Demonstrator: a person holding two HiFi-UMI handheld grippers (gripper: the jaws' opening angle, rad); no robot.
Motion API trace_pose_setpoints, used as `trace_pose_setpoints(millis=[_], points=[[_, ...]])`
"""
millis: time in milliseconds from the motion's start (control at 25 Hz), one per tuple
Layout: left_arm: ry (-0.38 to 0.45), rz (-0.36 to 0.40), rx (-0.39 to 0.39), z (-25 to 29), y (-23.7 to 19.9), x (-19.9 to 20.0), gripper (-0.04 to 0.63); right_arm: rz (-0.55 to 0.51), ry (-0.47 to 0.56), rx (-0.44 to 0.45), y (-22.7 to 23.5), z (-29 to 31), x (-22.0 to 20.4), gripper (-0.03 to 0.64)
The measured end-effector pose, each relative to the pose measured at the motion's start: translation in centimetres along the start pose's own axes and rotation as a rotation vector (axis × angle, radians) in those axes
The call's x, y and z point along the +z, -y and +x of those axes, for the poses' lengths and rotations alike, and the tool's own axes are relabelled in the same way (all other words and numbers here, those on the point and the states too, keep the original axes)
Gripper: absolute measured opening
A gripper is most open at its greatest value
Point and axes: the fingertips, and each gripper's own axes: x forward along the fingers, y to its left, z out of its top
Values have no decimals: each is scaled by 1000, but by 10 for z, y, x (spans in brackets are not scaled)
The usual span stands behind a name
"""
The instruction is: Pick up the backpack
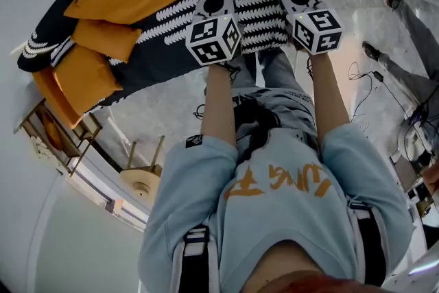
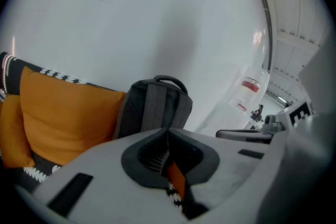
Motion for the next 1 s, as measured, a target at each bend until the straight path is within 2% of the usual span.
trace_pose_setpoints(millis=[400,440,560,600,640,720,760,1000], points=[[-65,-4,-51,45,-16,8,25,28,9,1,37,43,16,36],[-70,0,-54,50,-18,9,25,30,12,7,41,48,17,48],[-79,18,-66,66,-24,14,25,38,0,42,52,63,21,189],[-82,27,-71,71,-27,17,26,35,-8,48,56,68,22,201],[-85,35,-78,77,-29,20,39,31,-14,52,61,73,24,209],[-103,47,-100,89,-32,25,165,22,-19,56,70,83,27,216],[-114,51,-114,95,-34,26,192,20,-20,58,75,88,29,223],[-121,69,-183,117,-37,43,227,17,-25,66,101,113,41,250]])
